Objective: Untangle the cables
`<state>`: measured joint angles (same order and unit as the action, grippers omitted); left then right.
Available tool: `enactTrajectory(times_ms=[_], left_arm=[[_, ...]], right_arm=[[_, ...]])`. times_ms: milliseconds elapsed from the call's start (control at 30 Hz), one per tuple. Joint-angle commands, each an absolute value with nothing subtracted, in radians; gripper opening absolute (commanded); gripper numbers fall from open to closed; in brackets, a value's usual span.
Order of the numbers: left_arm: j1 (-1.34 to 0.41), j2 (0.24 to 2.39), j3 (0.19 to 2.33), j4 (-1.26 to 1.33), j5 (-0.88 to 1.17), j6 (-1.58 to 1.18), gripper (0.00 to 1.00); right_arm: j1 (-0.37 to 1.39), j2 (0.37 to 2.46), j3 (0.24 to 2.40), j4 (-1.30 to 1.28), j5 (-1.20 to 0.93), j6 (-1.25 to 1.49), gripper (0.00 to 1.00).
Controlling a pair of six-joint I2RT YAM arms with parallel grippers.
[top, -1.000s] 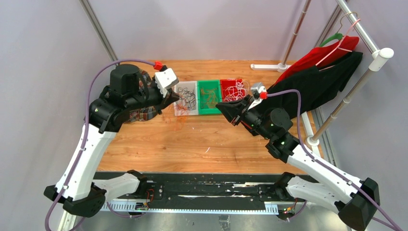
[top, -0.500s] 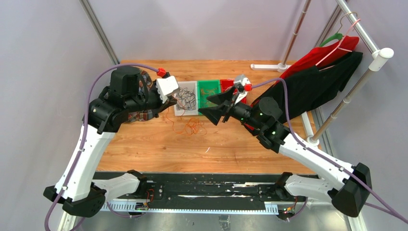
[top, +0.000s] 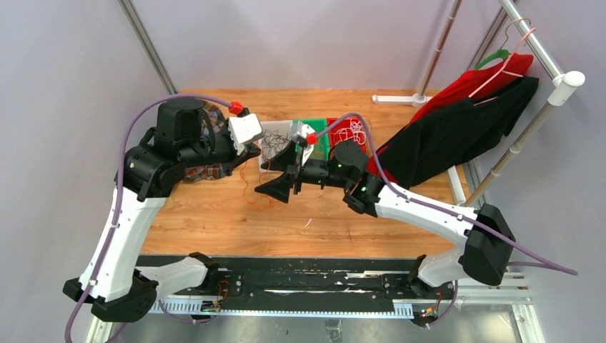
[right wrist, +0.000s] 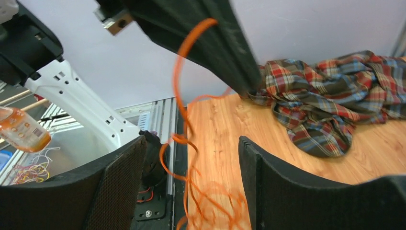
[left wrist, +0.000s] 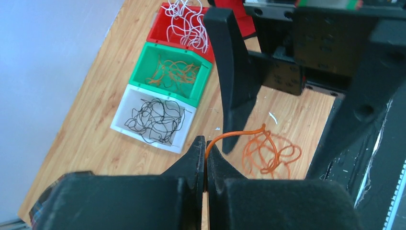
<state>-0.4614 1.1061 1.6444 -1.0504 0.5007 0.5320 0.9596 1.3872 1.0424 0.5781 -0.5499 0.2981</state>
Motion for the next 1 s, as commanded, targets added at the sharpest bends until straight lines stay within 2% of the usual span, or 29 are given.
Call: enactTrajectory(times_ms=[0, 33, 67, 233, 267, 300, 600, 967], left_arm=[[-0.462, 1.107, 1.674, -1.072, 0.505, 0.541, 0.0], [-0.462, 1.107, 1.676, -1.074, 0.505, 0.539, 0.0], [-0.462, 1.107, 1.679, -1.077, 0.504, 0.54, 0.0], [-0.462, 1.108, 1.709, -1.101, 0.495, 0.547, 0.0], [-0.462, 1.105, 1.713, -1.104, 0.495, 0.55, 0.0], [-0.462, 1.104, 1.715, -1.108, 0.493, 0.557, 0.0], [-0.462, 1.093, 1.704, -1.129, 0.385, 0.635, 0.0], [-0.463, 1.098, 1.646, -1.099, 0.145, 0.765, 0.0]], right_arm=[[1.01, 1.398, 1.12, 0.597, -0.534, 0.209, 0.7], [1.012, 1.4, 1.125, 0.596, -0.509, 0.199, 0.7], [1.015, 1.402, 1.126, 0.588, -0.481, 0.184, 0.65], [1.024, 1.367, 1.104, 0.52, -0.225, 0.109, 0.11], [1.023, 1.351, 1.089, 0.524, -0.19, 0.092, 0.04], [1.023, 1.333, 1.073, 0.529, -0.155, 0.069, 0.01], [1.02, 1.132, 0.999, 0.47, 0.211, -0.17, 0.01], [0.994, 1.076, 1.086, 0.318, 0.243, -0.244, 0.0]])
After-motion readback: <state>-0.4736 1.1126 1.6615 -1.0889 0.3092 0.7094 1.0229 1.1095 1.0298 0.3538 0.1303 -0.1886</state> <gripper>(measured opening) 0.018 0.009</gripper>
